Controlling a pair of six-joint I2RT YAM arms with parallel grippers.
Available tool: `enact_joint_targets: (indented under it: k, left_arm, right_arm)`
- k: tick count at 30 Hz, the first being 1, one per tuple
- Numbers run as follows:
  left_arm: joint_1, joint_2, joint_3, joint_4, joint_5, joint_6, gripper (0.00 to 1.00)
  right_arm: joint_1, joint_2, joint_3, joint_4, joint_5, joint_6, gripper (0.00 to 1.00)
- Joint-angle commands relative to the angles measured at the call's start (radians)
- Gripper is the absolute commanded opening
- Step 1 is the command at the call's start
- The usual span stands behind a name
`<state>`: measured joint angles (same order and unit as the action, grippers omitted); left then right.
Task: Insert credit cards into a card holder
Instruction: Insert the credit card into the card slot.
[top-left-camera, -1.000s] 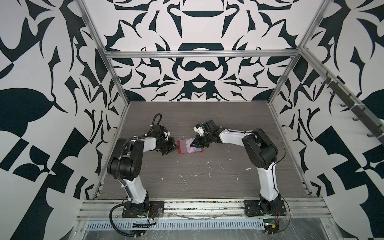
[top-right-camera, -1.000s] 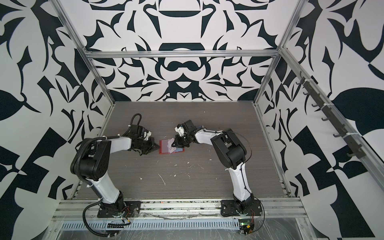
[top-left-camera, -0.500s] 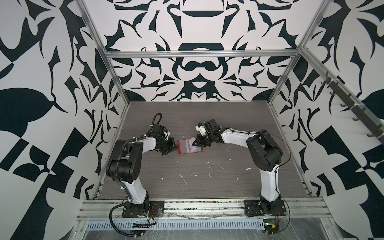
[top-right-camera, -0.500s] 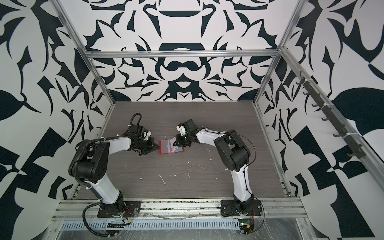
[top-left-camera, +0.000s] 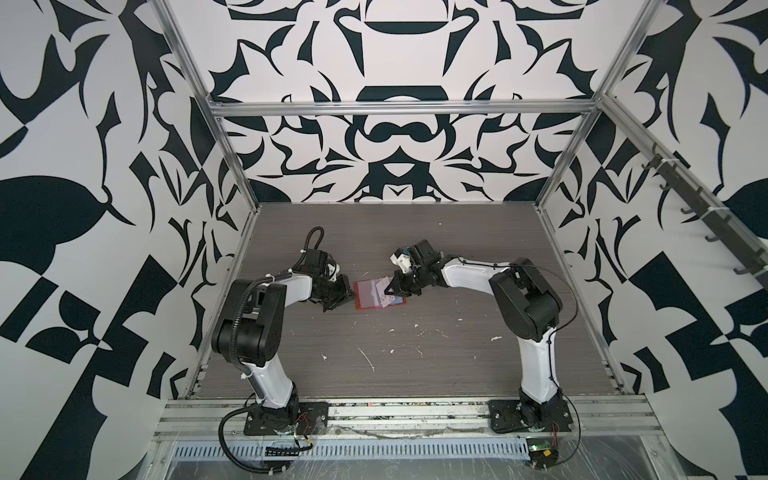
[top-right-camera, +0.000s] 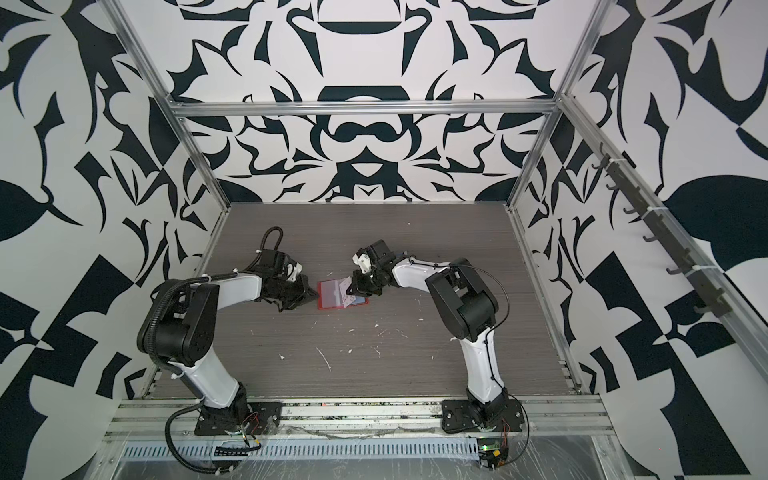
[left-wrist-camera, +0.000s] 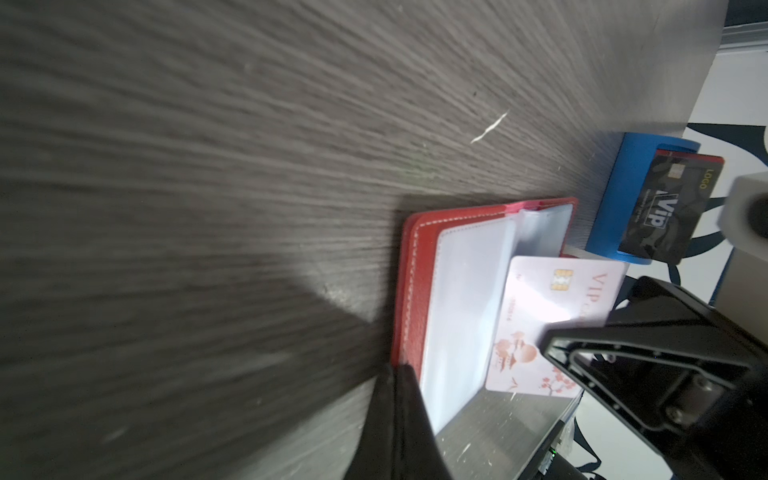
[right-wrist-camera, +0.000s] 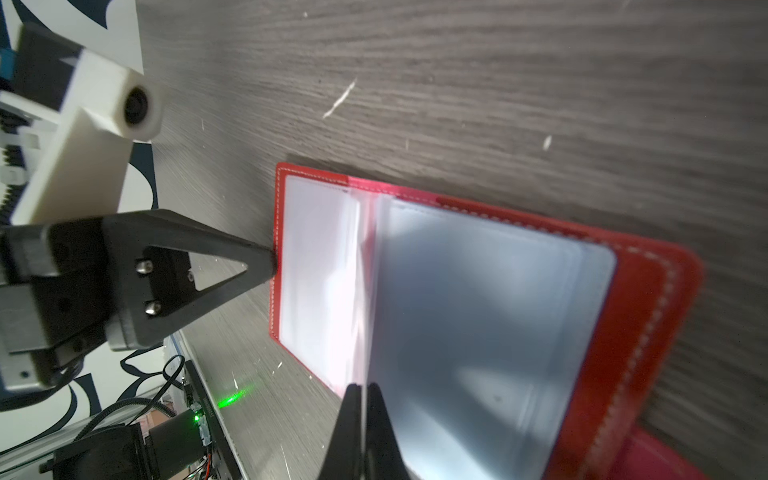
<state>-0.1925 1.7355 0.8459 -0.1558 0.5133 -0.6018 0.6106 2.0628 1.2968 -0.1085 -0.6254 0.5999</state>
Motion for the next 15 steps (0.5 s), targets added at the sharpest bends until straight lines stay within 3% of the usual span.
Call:
enact_joint_targets:
  k: [1, 15]
  left_arm:
    - [0.002, -0.008, 0.012, -0.022, 0.005, 0.014, 0.0]
    - [0.002, -0.004, 0.015, -0.031, 0.008, 0.022, 0.0]
  right_arm:
    - [0.0, 0.002, 0.035, 0.006, -0.024, 0.0, 0.0]
    - [0.001, 0.049, 0.071, 0.023, -0.054, 0.013, 0.0]
